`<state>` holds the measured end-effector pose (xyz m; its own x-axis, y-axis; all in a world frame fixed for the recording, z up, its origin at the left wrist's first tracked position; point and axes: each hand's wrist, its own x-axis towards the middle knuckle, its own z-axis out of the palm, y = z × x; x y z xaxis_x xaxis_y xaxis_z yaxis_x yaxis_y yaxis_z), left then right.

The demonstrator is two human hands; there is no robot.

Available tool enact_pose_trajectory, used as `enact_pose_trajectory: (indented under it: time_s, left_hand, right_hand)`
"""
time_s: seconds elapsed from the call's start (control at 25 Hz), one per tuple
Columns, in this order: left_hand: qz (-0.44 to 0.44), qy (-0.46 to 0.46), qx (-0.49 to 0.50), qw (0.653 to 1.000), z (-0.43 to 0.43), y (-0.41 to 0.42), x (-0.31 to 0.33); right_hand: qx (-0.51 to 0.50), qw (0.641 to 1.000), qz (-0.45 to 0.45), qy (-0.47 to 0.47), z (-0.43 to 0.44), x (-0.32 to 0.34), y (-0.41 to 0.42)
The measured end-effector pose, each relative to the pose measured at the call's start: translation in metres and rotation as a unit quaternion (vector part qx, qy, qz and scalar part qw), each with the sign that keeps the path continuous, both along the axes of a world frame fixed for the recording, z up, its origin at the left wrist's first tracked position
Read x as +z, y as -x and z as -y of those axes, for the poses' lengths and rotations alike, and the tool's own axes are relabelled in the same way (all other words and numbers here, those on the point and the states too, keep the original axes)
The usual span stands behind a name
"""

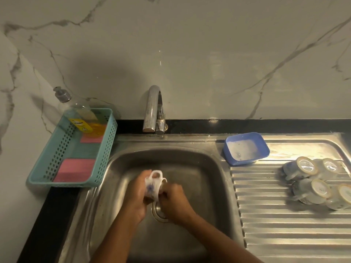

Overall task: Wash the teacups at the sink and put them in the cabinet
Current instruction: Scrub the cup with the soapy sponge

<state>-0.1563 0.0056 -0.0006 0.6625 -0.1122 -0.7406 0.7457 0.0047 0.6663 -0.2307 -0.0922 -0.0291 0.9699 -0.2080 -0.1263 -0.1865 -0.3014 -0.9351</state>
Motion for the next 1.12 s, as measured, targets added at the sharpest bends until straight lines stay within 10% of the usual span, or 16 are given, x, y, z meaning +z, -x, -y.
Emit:
enact_pose_trajectory:
  time_s: [0.12,0.24,0.32,0.4,0.56,0.68,0.8,0.92,1.04,1.12]
  left_hand:
    - [0.138,0.163,0.025,0.976,0.002,0.006,0.031]
    - [0.095,0.21,0.086,0.969,0.015,0.005,0.038]
    - [0.024,0.044,0.085,0.995,0.021,0.007,0.024]
    - [-0.007,-0.108,0.069,0.992,0.02,0.013,0.007]
    - [0.052,-0.038,-0.033,0.997,0.014,0.011,0.007]
    - [0.16,0.169,-0.013,0.972,0.011,0.0,0.025]
    - [0.099,0.084,0.012,0.991,0.019,-0.008,0.017]
    - [-0.041,-0.017,0.045,0.998,0.017,0.0,-0.009]
    - [-0.076,0.024,0.037,0.996,0.015,0.007,-0.013]
    - [-0.032,0.126,0.033,0.991,0.011,0.012,0.009]
  right_hand:
    - [-0.036,0.906,-0.046,-0.419,0.0,0.032,-0.014]
    - [-0.061,0.974,0.082,-0.201,-0.021,0.025,-0.003]
    - [-0.007,0.985,0.15,0.08,-0.02,-0.008,0.012]
    - [0.097,0.97,0.143,0.171,-0.006,-0.024,0.015]
    - [-0.04,0.994,0.02,-0.104,0.006,0.013,0.009]
    - [-0.05,0.903,-0.012,-0.426,0.004,0.033,-0.001]
    - [-0.068,0.982,0.107,-0.141,-0.006,0.019,0.005]
    - [0.104,0.953,0.2,0.201,0.012,-0.027,0.014]
    - [0.105,0.982,0.132,0.09,0.026,-0.008,0.009]
    - [-0.004,0.983,0.011,-0.184,0.023,0.022,-0.003]
